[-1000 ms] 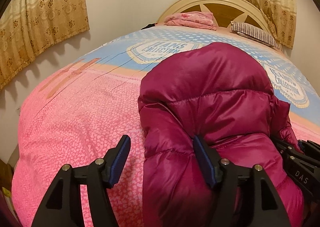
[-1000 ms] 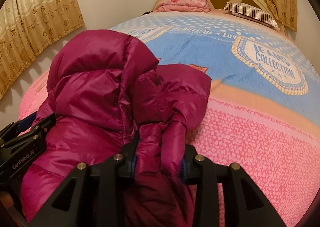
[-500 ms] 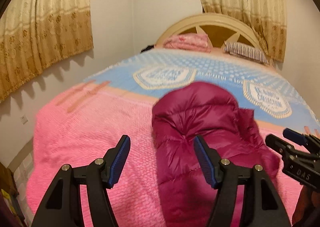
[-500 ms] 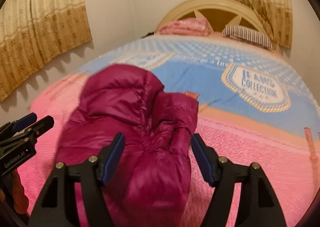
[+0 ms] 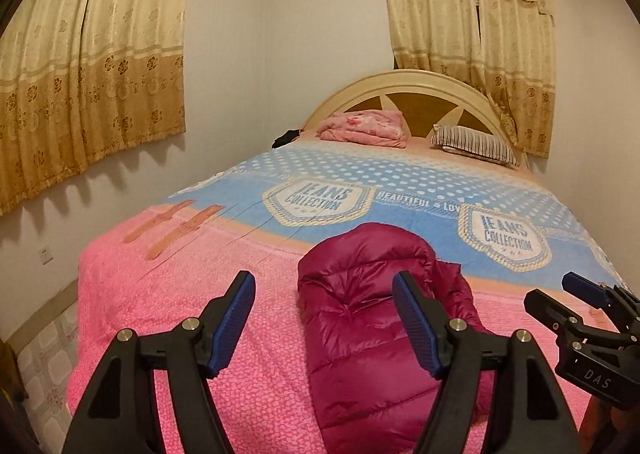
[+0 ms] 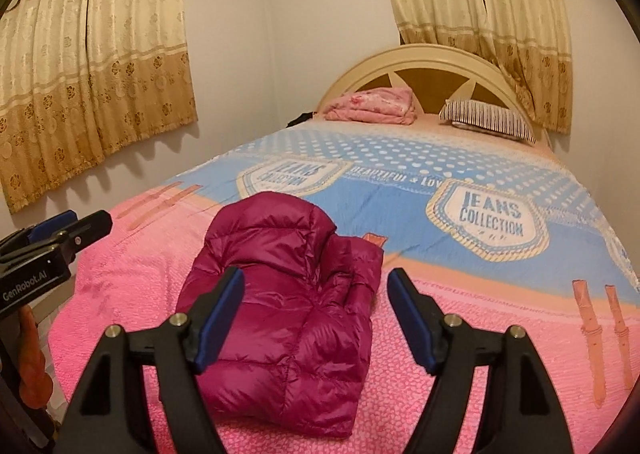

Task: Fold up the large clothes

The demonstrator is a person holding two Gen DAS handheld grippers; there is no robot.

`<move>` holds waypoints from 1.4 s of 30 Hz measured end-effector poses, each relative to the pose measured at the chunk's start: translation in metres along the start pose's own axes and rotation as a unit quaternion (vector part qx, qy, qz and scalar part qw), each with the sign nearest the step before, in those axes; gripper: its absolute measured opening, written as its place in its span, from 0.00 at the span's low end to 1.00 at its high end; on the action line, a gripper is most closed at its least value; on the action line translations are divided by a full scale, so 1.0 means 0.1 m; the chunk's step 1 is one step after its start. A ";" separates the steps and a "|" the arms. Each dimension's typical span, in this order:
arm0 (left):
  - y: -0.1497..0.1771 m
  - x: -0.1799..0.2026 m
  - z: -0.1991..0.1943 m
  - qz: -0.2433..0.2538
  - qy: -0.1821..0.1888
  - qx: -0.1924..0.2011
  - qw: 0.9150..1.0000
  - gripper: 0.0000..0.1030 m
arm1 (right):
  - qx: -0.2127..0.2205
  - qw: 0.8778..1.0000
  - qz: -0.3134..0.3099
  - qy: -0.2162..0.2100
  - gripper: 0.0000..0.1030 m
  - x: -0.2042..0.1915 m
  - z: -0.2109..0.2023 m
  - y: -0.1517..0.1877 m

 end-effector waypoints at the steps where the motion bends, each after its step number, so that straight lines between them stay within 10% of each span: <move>1: 0.00 0.00 -0.01 -0.001 0.001 0.001 1.000 0.70 | 0.002 1.000 -0.001 0.000 0.75 0.00 -0.02 0.00; 42: -0.01 -0.04 0.00 -0.008 -0.002 0.002 1.000 0.70 | 0.009 1.000 -0.010 -0.010 0.77 -0.09 -0.16 0.03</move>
Point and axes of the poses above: each gripper's, at about its wrist camera, not at the fingertips, and z roughly the way its jaws point, x to its right, y to its underside, the point moved 9 cm from there along z, roughly the way its jaws point, and after that the axes turned 10 degrees about z, right-handed, at the moved point
